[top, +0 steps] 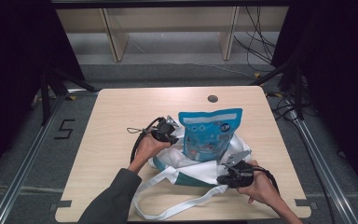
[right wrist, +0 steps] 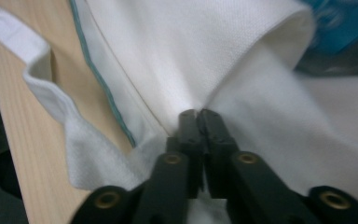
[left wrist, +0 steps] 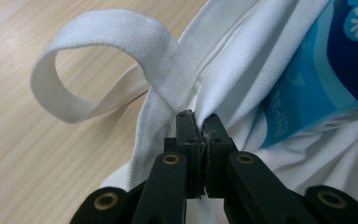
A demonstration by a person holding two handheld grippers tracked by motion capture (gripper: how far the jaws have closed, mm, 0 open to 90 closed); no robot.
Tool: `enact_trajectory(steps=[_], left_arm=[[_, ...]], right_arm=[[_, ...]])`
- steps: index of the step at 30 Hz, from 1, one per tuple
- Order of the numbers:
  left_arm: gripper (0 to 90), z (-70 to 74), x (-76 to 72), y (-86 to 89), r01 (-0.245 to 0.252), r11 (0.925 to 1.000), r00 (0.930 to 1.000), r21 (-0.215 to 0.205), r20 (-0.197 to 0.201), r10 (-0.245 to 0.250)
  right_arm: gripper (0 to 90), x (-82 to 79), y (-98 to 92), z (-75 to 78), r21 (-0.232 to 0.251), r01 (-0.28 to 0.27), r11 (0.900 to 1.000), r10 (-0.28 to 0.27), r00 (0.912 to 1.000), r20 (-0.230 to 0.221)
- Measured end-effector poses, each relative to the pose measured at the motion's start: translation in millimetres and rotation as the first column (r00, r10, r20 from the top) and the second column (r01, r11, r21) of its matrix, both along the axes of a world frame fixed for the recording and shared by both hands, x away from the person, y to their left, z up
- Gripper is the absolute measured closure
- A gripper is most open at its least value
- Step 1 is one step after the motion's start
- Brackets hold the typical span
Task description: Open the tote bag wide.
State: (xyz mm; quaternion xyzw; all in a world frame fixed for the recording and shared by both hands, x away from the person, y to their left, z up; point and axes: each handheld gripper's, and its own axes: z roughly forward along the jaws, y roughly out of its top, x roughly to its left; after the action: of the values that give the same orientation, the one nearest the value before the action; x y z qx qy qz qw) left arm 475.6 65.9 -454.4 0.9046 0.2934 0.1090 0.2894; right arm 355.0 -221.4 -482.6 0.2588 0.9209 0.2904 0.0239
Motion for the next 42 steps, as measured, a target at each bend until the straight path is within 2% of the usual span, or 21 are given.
enact_trajectory(steps=[3, 4, 5, 6, 11, 15, 16, 18, 20, 22, 24, 26, 28, 29, 30, 33, 34, 35, 37, 38, 42], left_arm=[[87.8, 0.9, 5.1, 0.1, -0.012, 0.9998, 0.9999, -0.013, 0.007, 0.012], [87.8, -1.0, 12.1, 2.8, -0.038, 0.9985, 0.9993, -0.039, -0.007, 0.038], [87.9, -1.0, 12.1, 2.8, -0.038, 0.9985, 0.9993, -0.039, -0.007, 0.038], [87.9, -8.7, 21.2, 7.4, -0.054, 0.9966, 0.9973, -0.063, -0.054, 0.051], [87.9, -29.9, 30.7, 9.2, -0.084, 0.9918, 0.9917, -0.096, -0.106, 0.073], [84.3, -17.6, 24.1, 12.1, -0.079, 0.9911, 0.9941, -0.107, -0.082, 0.070], [81.1, -10.4, 20.6, 13.9, -0.063, 0.9898, 0.9949, -0.128, -0.087, 0.052], [76.8, -3.7, 15.4, 13.1, -0.072, 0.9856, 0.9955, -0.153, -0.072, 0.061], [66.6, 9.0, 4.4, 12.4, -0.060, 0.9798, 0.9978, -0.191, -0.040, 0.053], [64.3, 16.2, -1.6, 13.8, -0.046, 0.9785, 0.9987, -0.201, -0.030, 0.041], [62.2, 28.2, -14.3, 20.0, -0.052, 0.9684, 0.9986, -0.244, -0.002, 0.053], [62.8, 30.9, -19.0, 23.5, -0.054, 0.9662, 0.9984, -0.252, 0.000, 0.056], [64.6, 32.3, -32.6, 34.1, -0.053, 0.9603, 0.9985, -0.274, 0.000, 0.055], [65.7, 32.3, -32.6, 34.1, -0.053, 0.9603, 0.9985, -0.274, 0.000, 0.055], [67.6, 30.8, -38.6, 36.5, -0.052, 0.9581, 0.9986, -0.282, -0.004, 0.053], [74.1, 25.9, -48.9, 41.2, -0.026, 0.9586, 0.9996, -0.283, 0.000, 0.026], [75.7, 18.7, -54.5, 41.2, -0.014, 0.9650, 0.9999, -0.262, -0.010, 0.012], [77.1, 18.7, -54.5, 41.2, -0.014, 0.9650, 0.9999, -0.262, -0.010, 0.012], [78.7, 8.5, -58.1, 40.0, -0.002, 0.9790, 0.9998, -0.204, -0.021, -0.002], [82.0, -3.1, -60.6, 40.6, 0.012, 0.9890, 0.9999, -0.147, -0.008, -0.014], [86.2, -26.6, -62.5, 50.1, -0.015, 0.9915, 0.9997, -0.129, -0.021, 0.013]], right_arm=[[90.0, -0.3, -1.9, -7.1, -0.018, -0.002, 1.000, 0.001, 0.9995, -0.032], [90.0, -1.3, -3.6, -11.4, 0.016, 0.031, 0.999, -0.030, 0.9971, -0.069], [90.0, 0.2, -6.3, -11.7, 0.026, 0.019, 0.999, -0.017, 0.9981, -0.059], [90.0, 0.5, -6.5, -13.2, 0.030, 0.024, 0.999, -0.023, 0.9989, -0.042], [90.0, -1.5, -6.4, -12.3, 0.025, 0.020, 0.999, -0.019, 0.9988, -0.046], [90.0, -1.4, -6.9, -8.5, 0.037, 0.019, 0.999, -0.018, 0.9993, -0.032], [89.2, -0.5, -10.1, 2.5, 0.070, 0.013, 0.997, -0.014, 0.9998, 0.013], [88.7, 0.0, -11.7, 10.0, 0.090, 0.033, 0.995, -0.037, 0.9986, 0.038], [87.0, 4.0, -20.4, 32.3, 0.178, 0.057, 0.982, -0.076, 0.9915, 0.105], [86.3, 6.0, -23.5, 37.9, 0.181, 0.073, 0.981, -0.098, 0.9869, 0.129], [85.4, 13.6, -36.3, 52.3, 0.206, 0.102, 0.973, -0.140, 0.9732, 0.182], [85.4, 14.9, -38.6, 55.0, 0.216, 0.121, 0.969, -0.161, 0.9714, 0.175], [85.7, 30.3, -49.3, 58.6, 0.184, 0.154, 0.971, -0.193, 0.9568, 0.217], [85.7, 30.3, -49.3, 58.6, 0.184, 0.154, 0.971, -0.193, 0.9568, 0.217], [86.9, 44.3, -56.2, 53.3, 0.178, 0.222, 0.958, -0.256, 0.9462, 0.197], [87.8, 59.5, -62.9, 46.6, 0.182, 0.262, 0.948, -0.293, 0.9406, 0.171], [88.4, 63.7, -63.5, 44.8, 0.183, 0.270, 0.945, -0.301, 0.9385, 0.170], [88.4, 63.7, -63.5, 44.8, 0.183, 0.270, 0.945, -0.301, 0.9385, 0.170], [90.0, 71.8, -65.6, 41.5, 0.156, 0.271, 0.950, -0.299, 0.9342, 0.195], [90.0, 77.2, -64.6, 36.8, 0.160, 0.313, 0.936, -0.341, 0.9195, 0.196], [90.0, 90.6, -71.1, 23.8, 0.089, 0.332, 0.939, -0.344, 0.9197, 0.190]])
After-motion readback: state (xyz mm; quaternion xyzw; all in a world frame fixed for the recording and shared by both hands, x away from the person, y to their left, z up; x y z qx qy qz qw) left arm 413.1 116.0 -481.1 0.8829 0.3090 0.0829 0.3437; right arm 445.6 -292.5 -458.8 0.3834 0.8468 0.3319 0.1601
